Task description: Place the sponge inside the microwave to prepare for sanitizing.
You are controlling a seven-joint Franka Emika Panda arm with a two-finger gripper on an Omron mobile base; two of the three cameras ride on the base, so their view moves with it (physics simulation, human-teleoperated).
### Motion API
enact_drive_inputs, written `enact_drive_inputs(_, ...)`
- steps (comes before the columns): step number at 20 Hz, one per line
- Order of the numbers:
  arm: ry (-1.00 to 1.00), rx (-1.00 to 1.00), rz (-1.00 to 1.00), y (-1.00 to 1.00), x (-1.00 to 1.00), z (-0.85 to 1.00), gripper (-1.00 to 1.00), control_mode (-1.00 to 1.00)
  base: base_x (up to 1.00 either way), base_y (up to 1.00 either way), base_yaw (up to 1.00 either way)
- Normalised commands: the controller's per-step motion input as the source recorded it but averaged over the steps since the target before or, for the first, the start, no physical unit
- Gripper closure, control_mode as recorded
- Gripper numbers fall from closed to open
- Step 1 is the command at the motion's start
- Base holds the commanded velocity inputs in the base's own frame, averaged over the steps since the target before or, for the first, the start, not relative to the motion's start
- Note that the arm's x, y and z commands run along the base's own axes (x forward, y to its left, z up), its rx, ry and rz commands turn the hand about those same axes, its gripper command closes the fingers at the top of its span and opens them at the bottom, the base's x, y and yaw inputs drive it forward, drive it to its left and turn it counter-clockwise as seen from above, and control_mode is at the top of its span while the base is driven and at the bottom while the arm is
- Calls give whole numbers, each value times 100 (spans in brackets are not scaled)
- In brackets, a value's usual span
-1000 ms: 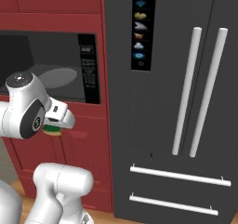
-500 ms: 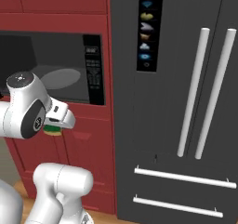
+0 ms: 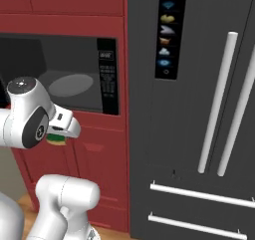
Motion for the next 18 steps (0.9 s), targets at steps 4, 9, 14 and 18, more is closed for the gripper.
enact_drive_inputs(4,0,0,0,0,0,0,100,100,29,4,13)
enact_drive_inputs(9,0,0,0,0,0,0,100,100,32,33,7)
enact_drive_inputs(14,0,0,0,0,0,0,100,100,31,27,4)
enact_drive_inputs(18,0,0,0,0,0,0,100,100,34,8,3)
